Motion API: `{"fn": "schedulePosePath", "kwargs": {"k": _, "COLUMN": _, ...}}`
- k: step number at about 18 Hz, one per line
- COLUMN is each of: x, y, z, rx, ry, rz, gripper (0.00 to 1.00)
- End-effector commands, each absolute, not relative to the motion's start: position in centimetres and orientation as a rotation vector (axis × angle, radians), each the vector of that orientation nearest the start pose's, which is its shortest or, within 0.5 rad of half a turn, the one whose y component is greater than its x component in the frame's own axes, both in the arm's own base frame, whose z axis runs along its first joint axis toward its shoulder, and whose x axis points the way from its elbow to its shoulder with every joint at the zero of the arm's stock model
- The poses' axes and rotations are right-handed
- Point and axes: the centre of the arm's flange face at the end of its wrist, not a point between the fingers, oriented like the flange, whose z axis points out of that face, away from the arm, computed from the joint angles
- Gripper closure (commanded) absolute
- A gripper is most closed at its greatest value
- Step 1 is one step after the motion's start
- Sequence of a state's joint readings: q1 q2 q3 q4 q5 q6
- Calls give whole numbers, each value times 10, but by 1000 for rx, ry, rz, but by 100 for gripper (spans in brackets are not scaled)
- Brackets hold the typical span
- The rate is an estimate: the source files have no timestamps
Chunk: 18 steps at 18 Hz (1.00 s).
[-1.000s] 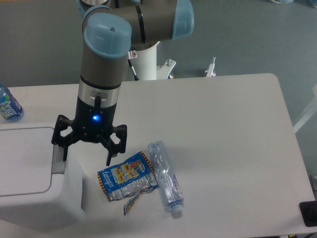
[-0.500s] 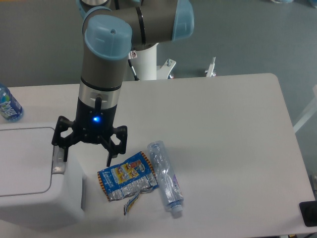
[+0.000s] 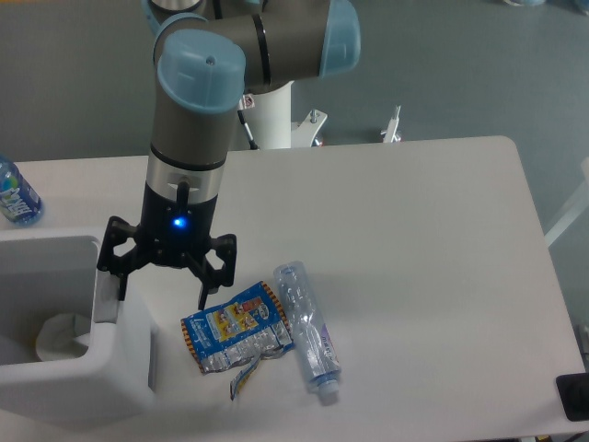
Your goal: Open the trash can
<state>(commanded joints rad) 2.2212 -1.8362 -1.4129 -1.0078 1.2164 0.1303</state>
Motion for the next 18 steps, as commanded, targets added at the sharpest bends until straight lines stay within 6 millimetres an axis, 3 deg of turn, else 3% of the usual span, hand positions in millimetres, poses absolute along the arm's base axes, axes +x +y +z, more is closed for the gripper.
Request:
{"fn": "schedulePosePath", "kwargs": {"k": 2, "x": -255, "y": 605, "z": 523, "rx": -2465, "ry": -533, "rz": -147, "gripper": 0}}
{"fn": "schedulePosePath", "kwargs": {"k": 3, "x": -265, "y": 599, "z": 539, "rx": -2438, "ry": -543, "rz": -94, "gripper": 0}}
{"fn": "schedulePosePath", "kwargs": {"k": 4, "x": -289, "y": 585, "z": 552, "rx": -2415, "ry": -586, "rz": -18, "gripper": 0}}
{"fn": "schedulePosePath", "kwargs": {"k": 5, "x": -310, "y": 570, "z": 562, "rx": -2401, "ry": -624, "rz": 55, "gripper": 0}}
{"fn": "schedulePosePath", "kwargs": {"k": 10, "x": -366, "y": 514, "z": 587, "rx": -2422, "ry": -643, "rz": 328, "gripper": 0}}
{"fn": "schedulePosePath", "kwargs": {"k": 14, "x": -391, "y": 483, "z": 567, "rx": -2638, "ry": -426, "rz": 528, "gripper": 0}}
{"fn": "schedulePosePath", "kwargs": {"k": 18, "x": -401, "y": 460, "z": 545, "rx": -2808, "ry": -223, "rz": 633, "gripper": 0}}
